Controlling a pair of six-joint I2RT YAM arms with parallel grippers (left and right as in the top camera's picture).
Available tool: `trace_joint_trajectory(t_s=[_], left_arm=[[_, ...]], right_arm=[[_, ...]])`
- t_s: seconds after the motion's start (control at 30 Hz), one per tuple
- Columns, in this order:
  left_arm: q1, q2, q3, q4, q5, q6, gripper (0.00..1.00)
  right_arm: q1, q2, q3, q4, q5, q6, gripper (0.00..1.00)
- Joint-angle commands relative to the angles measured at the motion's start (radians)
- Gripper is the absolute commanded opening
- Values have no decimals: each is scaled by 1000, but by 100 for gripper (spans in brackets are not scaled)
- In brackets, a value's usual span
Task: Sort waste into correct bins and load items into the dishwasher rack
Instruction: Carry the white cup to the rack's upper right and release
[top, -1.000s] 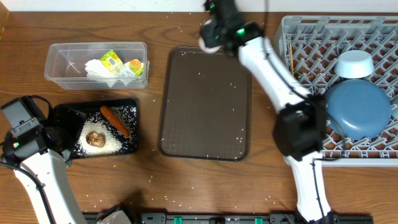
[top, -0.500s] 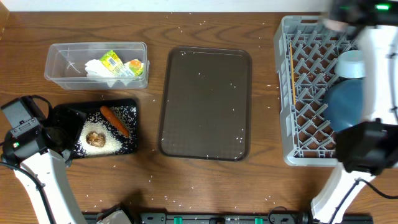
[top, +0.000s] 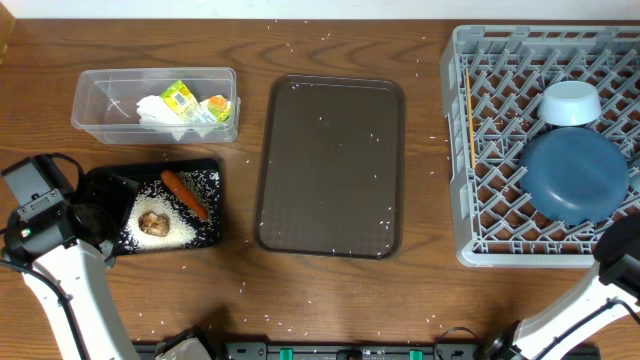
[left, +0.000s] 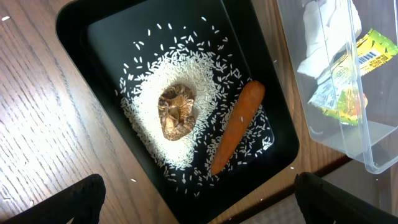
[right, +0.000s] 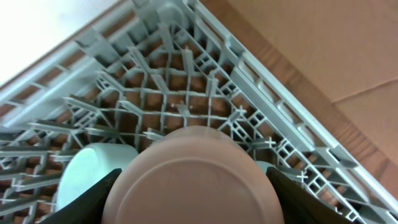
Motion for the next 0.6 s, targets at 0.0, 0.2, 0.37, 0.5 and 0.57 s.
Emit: trace_joint_trajectory(t_s=[0.0,0.2,0.37,0.5,0.57], left_arm=[[5,-5,-6,-3,-12,-4,98],[5,-5,-6,-3,-12,-4,98],[5,-5,-6,-3,-12,-5,98],[5,-5,-6,-3,-12,-4,98],[5,-5,-6,-3,-12,-4,98]], right_arm=[[-13,54,8,-6,-72,3,62],[1,86,7,6,-71,3,70],[21,99,6,15,-72,3,80],[36,101,6,13,-72,4,80],[44,99,6,5,-72,4,79]])
